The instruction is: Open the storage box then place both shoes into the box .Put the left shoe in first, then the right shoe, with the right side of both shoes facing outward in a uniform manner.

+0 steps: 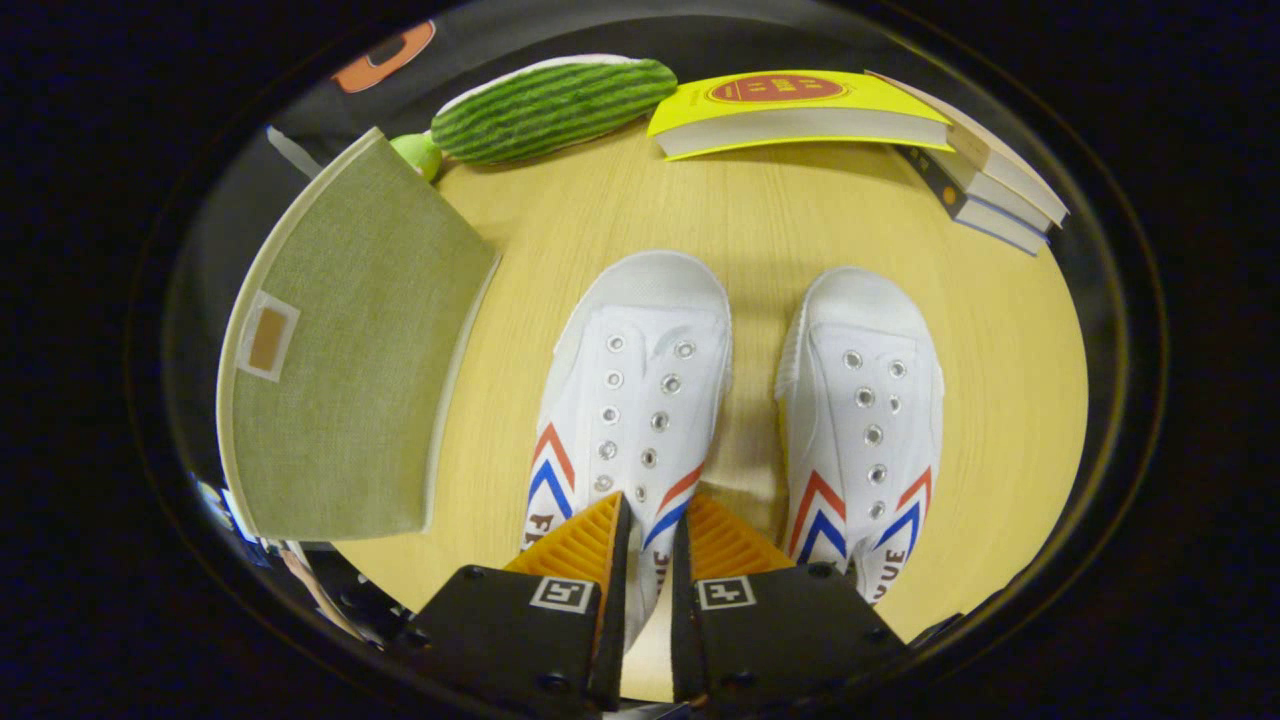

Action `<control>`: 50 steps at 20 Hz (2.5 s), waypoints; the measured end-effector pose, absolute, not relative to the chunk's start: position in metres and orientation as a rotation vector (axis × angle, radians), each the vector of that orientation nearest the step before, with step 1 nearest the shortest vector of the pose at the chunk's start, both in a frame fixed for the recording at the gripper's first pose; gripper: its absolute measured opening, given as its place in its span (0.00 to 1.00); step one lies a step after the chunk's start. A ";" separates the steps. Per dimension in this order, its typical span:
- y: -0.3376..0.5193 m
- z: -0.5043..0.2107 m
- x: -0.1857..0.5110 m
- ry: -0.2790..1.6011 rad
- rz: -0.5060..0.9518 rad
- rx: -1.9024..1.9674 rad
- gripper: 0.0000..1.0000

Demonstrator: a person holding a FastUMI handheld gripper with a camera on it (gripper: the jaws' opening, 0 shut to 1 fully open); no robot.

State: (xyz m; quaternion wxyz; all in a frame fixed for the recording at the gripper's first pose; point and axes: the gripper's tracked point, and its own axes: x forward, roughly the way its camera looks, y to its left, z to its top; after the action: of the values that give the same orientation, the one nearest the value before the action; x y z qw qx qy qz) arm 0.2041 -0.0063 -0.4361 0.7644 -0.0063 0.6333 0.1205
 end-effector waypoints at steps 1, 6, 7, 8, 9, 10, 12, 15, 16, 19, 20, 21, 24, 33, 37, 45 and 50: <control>-0.006 -0.432 0.205 1.375 0.268 0.042 0.22; -0.022 -0.408 0.210 1.291 0.227 0.138 0.06; -0.025 -0.398 0.210 1.279 0.215 0.128 0.06; -0.026 -0.390 0.210 1.263 0.211 0.123 0.06; -0.026 -0.387 0.209 1.244 0.220 0.119 0.06; -0.022 -0.379 0.207 1.222 0.232 0.135 0.06; 0.000 -0.353 0.206 1.191 0.272 0.212 0.06; 0.028 -0.310 0.202 1.144 0.302 0.269 0.06; 0.035 -0.300 0.202 1.125 0.300 0.257 0.06; 0.058 -0.266 0.200 1.067 0.305 0.227 0.06; 0.066 -0.257 0.198 1.059 0.312 0.233 0.06; 0.076 -0.250 0.196 1.051 0.318 0.251 0.06; 0.108 -0.236 0.191 1.047 0.352 0.309 0.06; 0.197 -0.247 0.202 0.979 0.405 0.281 0.07; 0.245 -0.270 0.200 1.000 0.431 0.287 0.07; 0.297 -0.318 0.197 1.016 0.417 0.274 0.12; 0.317 -0.315 0.211 0.967 0.508 0.347 0.21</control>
State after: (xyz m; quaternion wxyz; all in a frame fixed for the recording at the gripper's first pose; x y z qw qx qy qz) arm 0.2105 0.3170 -0.3150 0.8402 0.1644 0.4575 0.2402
